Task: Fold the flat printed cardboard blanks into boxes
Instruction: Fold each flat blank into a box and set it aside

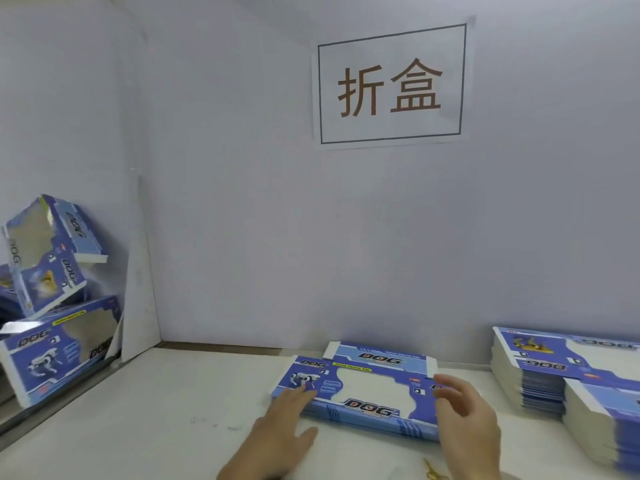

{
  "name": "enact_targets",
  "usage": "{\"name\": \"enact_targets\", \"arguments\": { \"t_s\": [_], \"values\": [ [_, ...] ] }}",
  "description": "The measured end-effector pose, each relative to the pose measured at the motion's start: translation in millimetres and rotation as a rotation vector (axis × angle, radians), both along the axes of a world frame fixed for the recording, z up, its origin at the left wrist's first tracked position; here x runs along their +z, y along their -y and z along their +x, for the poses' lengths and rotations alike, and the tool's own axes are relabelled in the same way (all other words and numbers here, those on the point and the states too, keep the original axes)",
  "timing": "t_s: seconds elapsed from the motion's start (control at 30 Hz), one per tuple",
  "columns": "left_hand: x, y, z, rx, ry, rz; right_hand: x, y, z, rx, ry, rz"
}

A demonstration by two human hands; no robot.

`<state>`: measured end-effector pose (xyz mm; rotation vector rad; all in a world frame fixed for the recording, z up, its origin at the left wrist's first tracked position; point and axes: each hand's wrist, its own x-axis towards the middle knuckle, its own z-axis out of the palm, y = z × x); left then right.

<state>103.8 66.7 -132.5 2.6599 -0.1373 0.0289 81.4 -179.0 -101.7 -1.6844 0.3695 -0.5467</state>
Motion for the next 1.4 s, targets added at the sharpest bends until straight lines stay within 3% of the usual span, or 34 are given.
{"name": "enact_targets", "arguments": {
  "t_s": [0.07, 0.17, 0.23, 0.47, 0.6, 0.7, 0.77, 0.97, 1.2, 1.4],
  "values": [
    [1.2, -5.6, 1.0, 0.031, 0.058, -0.048, -3.2, -2.1, 4.6, 0.034, -0.123, -0.290],
    [-2.8, -7.8, 1.6, 0.020, 0.123, -0.005, -4.6, -4.8, 5.5, 0.245, -0.539, -0.766],
    [-3.7, -9.0, 3.5, 0.034, 0.181, 0.039, -1.3, -7.0, 7.7, 0.300, -0.599, -0.882],
    [-0.9, -13.4, 4.7, 0.080, 0.383, 0.046, 6.9, 6.0, 9.9, 0.353, -0.554, -0.955],
    [18.8, -14.4, -6.0, 0.093, 0.604, 0.106, 4.5, 5.9, 9.1, 0.342, -0.400, -0.973],
    [31.1, -13.7, -10.3, 0.091, 0.876, 0.131, 7.2, 5.8, 4.5, 0.238, -0.226, -0.971],
    [39.9, -13.0, -11.1, 0.085, 0.947, 0.122, 8.8, 8.5, 0.4, 0.182, -0.120, -0.954],
    [45.4, -9.4, -7.6, 0.045, 0.919, 0.070, 14.6, 8.7, -4.0, 0.212, -0.141, -0.884],
    [47.1, -8.9, -7.1, -0.068, 0.576, -0.111, 15.9, -7.0, -6.7, 0.370, -0.190, -0.865],
    [48.6, -3.0, -4.3, -0.099, 0.633, -0.036, 10.7, -11.6, -6.3, 0.369, -0.123, -0.831]
  ]
}}
